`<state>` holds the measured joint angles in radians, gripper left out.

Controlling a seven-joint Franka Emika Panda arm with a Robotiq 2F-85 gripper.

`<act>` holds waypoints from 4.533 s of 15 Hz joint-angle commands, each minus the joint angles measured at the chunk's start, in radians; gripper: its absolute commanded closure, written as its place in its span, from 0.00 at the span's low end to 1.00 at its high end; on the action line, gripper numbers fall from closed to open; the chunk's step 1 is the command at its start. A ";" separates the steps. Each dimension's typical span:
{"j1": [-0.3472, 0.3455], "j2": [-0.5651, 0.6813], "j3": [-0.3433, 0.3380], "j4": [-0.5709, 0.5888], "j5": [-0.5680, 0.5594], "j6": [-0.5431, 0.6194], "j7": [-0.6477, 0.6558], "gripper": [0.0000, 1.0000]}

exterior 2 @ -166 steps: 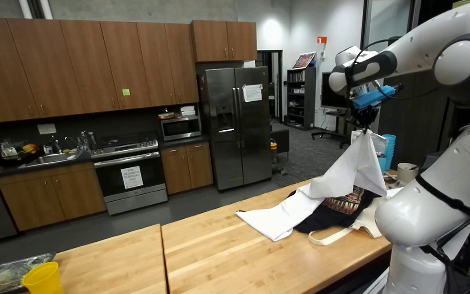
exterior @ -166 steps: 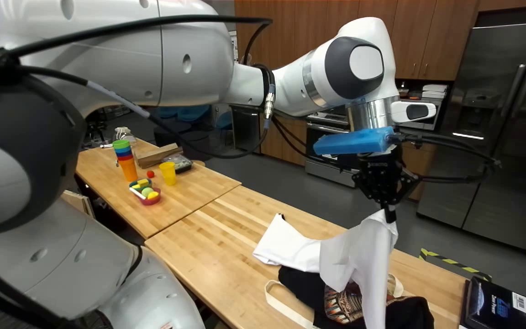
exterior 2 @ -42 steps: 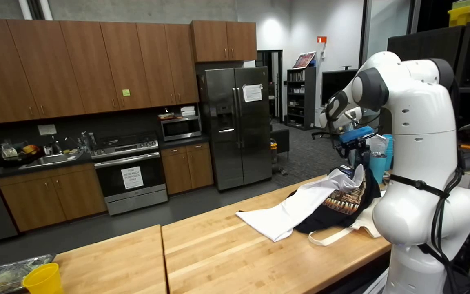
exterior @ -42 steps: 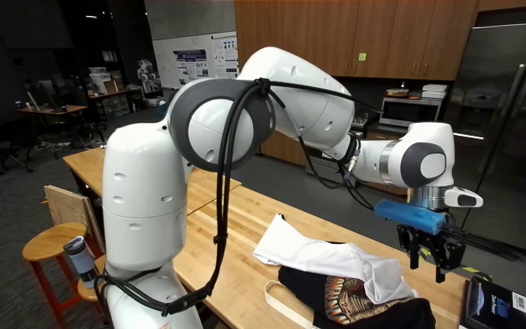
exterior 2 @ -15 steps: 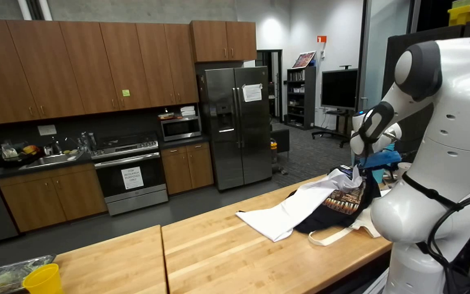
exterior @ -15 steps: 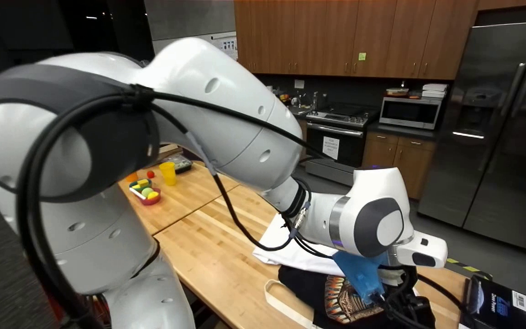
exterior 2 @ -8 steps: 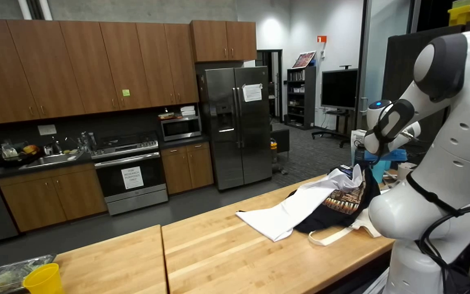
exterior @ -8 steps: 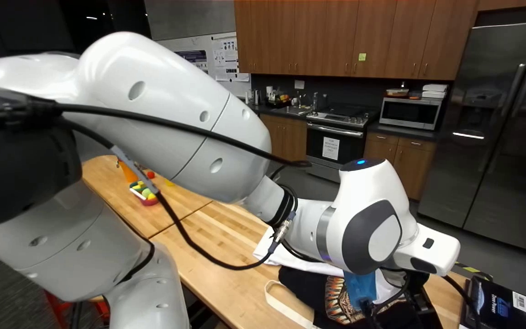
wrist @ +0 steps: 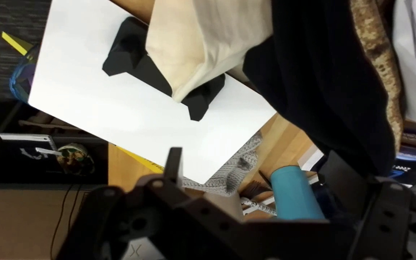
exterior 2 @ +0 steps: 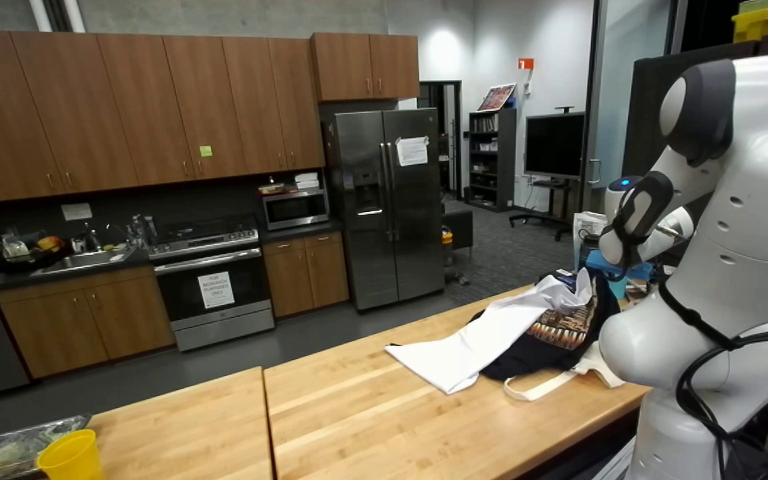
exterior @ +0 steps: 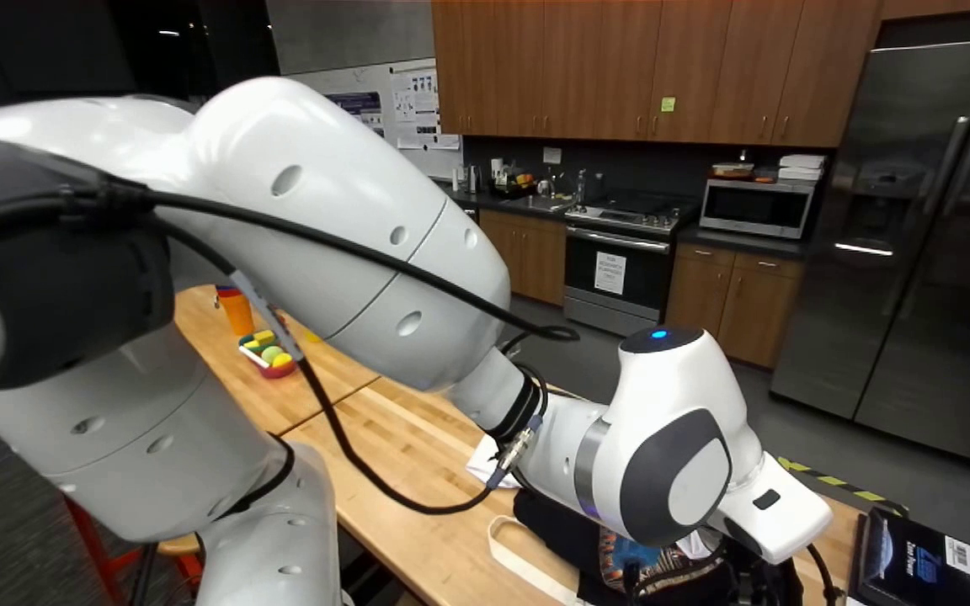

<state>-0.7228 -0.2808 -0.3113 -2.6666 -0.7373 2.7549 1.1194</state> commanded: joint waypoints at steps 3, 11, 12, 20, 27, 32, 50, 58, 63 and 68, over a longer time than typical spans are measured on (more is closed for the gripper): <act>-0.025 0.028 0.051 0.049 -0.060 0.085 0.190 0.00; -0.006 0.163 0.044 0.081 -0.033 0.120 0.216 0.00; -0.009 0.181 0.052 0.088 -0.047 0.116 0.234 0.00; -0.004 0.263 0.058 0.141 -0.045 0.133 0.217 0.62; 0.001 0.255 0.056 0.127 0.053 0.163 0.147 1.00; 0.091 0.155 0.026 0.096 0.402 0.067 -0.204 0.99; 0.028 -0.398 0.153 0.582 0.190 -0.682 -0.627 0.99; 0.256 -0.452 0.285 0.536 0.269 -0.679 -0.700 0.99; 0.432 -0.322 0.272 0.345 0.423 -0.480 -0.710 0.99; 0.563 -0.092 0.227 0.313 0.624 -0.347 -0.889 0.99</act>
<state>-0.2343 -0.4918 -0.0408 -2.4045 -0.2188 2.3811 0.3581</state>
